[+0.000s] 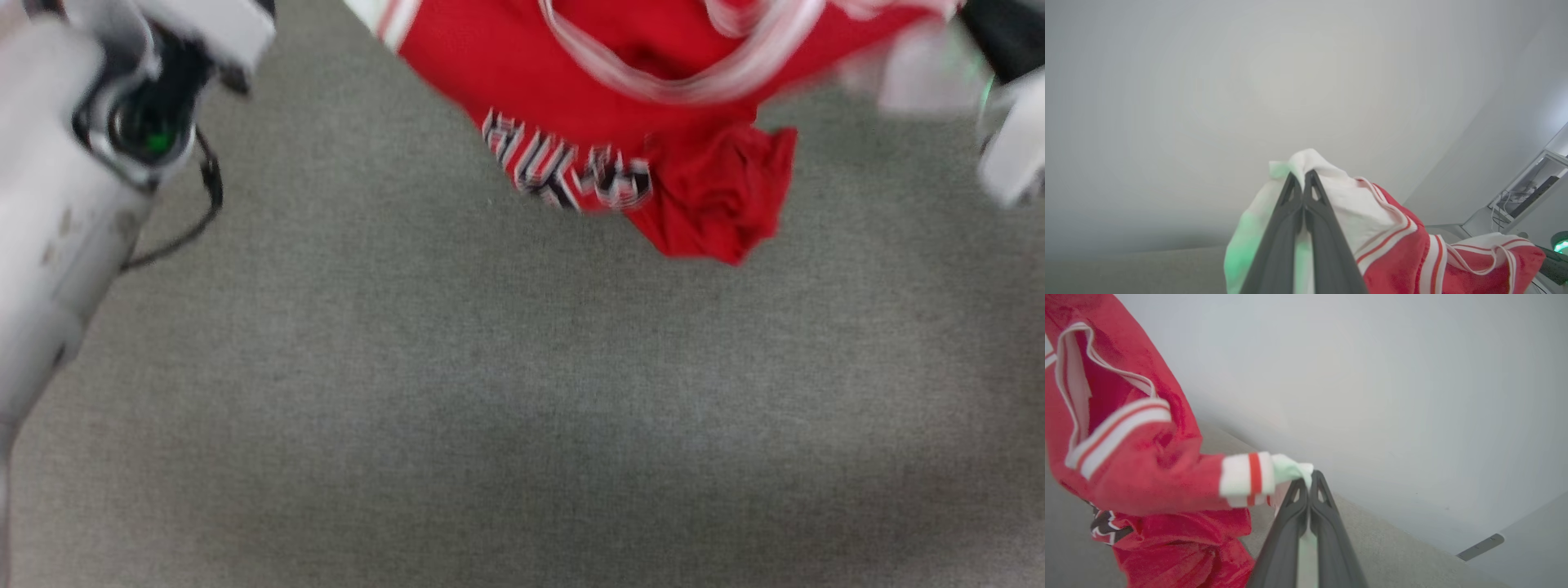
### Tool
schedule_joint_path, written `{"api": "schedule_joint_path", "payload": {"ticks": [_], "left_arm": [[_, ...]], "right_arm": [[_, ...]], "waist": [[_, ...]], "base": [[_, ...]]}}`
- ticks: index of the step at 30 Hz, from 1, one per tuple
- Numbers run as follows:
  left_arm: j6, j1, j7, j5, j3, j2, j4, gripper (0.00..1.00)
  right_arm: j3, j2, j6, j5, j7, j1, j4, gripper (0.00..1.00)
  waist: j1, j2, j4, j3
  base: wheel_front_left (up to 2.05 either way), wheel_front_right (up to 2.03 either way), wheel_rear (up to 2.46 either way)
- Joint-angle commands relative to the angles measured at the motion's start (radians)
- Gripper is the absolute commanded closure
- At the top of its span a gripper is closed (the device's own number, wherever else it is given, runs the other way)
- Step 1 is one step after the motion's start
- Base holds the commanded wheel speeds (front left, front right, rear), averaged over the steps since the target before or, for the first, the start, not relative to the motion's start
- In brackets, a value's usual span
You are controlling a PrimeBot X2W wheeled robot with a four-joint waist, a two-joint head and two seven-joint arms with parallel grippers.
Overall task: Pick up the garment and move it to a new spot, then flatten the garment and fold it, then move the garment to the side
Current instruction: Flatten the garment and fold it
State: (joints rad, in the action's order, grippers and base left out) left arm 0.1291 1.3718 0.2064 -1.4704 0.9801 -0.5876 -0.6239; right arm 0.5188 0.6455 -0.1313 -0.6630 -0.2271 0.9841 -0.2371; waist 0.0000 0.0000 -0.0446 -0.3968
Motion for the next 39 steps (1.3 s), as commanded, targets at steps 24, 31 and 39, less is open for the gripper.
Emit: {"api": "schedule_joint_path", "payload": {"ticks": [24, 31, 39], "left_arm": [[0.002, 0.254, 0.057, 0.055, -0.358, 0.192, -0.194, 1.0], [0.002, -0.116, -0.041, -0.053, -0.284, 0.138, 0.019, 1.0], [0.002, -0.461, -0.128, -0.094, -0.186, 0.02, 0.261, 1.0]], "right_arm": [[-0.057, -0.202, 0.001, 0.244, 0.321, 0.594, -0.594, 1.0], [0.061, -0.096, 0.001, 0.083, 0.263, 0.305, -0.434, 1.0], [0.099, 0.092, 0.001, -0.167, 0.014, -0.101, -0.09, 1.0]], "waist": [[0.0, 0.0, -0.004, -0.09], [0.0, 0.0, -0.001, -0.072], [0.0, 0.0, -0.003, -0.009]], "base": [[0.0, 0.0, 0.0], [0.0, 0.0, 0.0], [0.0, 0.0, 0.0]]}}
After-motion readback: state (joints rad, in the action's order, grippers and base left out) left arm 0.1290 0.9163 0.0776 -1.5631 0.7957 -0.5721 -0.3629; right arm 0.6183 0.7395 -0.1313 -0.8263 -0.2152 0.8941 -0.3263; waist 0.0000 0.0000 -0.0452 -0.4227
